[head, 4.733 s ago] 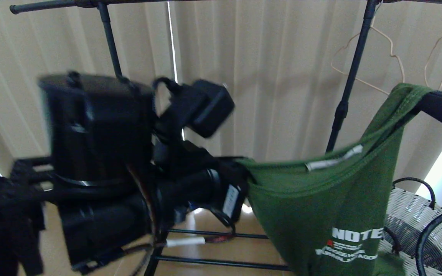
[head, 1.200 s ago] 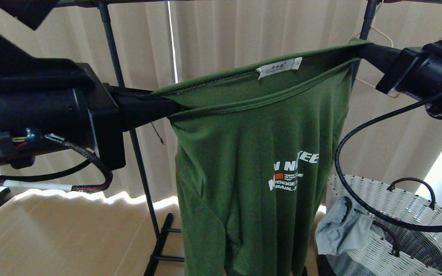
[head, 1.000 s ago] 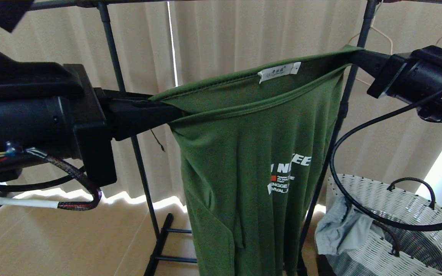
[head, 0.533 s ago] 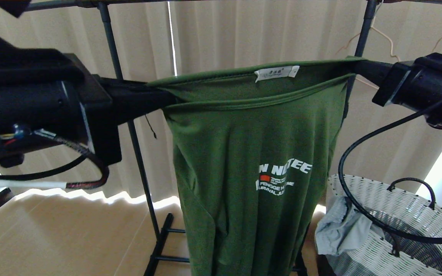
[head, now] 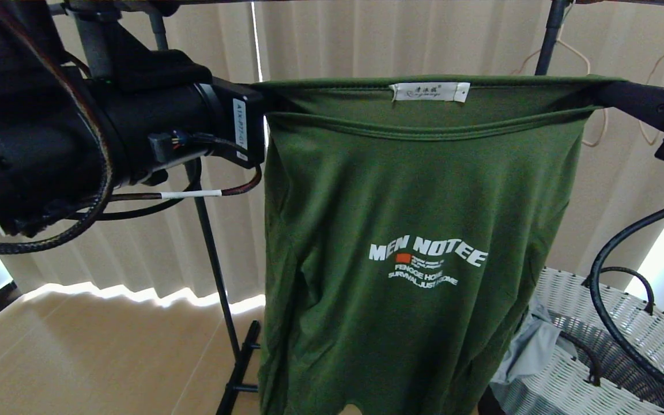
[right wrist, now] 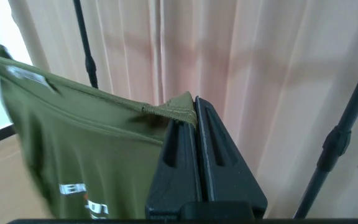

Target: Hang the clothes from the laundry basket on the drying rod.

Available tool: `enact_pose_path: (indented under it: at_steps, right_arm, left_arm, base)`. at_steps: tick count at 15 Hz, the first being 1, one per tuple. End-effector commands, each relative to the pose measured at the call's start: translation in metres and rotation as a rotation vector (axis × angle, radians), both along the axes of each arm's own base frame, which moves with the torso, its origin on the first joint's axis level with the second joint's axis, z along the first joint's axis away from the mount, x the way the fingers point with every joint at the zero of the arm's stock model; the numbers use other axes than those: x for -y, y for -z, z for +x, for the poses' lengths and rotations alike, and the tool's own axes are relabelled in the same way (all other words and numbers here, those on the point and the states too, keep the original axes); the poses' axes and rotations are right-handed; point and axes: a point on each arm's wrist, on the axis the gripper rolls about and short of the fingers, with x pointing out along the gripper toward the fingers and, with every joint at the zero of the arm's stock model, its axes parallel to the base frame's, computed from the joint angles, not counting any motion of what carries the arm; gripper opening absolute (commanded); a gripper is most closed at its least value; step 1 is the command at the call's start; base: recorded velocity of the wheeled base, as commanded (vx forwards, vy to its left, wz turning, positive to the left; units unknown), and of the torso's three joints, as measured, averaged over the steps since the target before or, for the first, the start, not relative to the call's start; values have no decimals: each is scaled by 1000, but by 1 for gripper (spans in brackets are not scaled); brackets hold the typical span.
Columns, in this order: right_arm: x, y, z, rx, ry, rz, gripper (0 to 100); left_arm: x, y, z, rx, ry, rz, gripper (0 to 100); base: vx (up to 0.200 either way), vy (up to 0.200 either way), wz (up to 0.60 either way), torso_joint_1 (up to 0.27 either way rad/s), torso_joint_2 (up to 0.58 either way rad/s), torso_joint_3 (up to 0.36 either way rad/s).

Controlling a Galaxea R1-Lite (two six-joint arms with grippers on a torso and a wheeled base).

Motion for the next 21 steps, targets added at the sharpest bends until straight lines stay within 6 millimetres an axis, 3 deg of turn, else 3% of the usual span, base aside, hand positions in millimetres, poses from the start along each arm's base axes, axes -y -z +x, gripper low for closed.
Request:
enact_pose_path:
  at_steps: [1,5,12,18,21]
  right_arm:
    - [1,-2,-4,10,-3,4,0]
    - [5,-6,-19,31,-9,16,0]
    - [13,6,-57,-21,-118,-6,0]
    - [9,13,-44,-56,-107,-21,0]
    - [2,11,-18,-36,-36,-14,0]
  left_arm:
    - [4,5,6,-15,-2,12,0]
    - [9,5,16,-14,-12,7,0]
    - [20,-5,67,-23,-113,-106,0]
    - [14,-9,58,-25,-108,-104,0]
    - [-7,-22,22,-87,-10,-55,0]
  base:
    - [0,0,0,0,0,0]
    - [0,0,0,0,0,0]
    - [0,0,0,0,0,0]
    - [0,0,0,0,0,0]
    - [0,0,0,0,0,0]
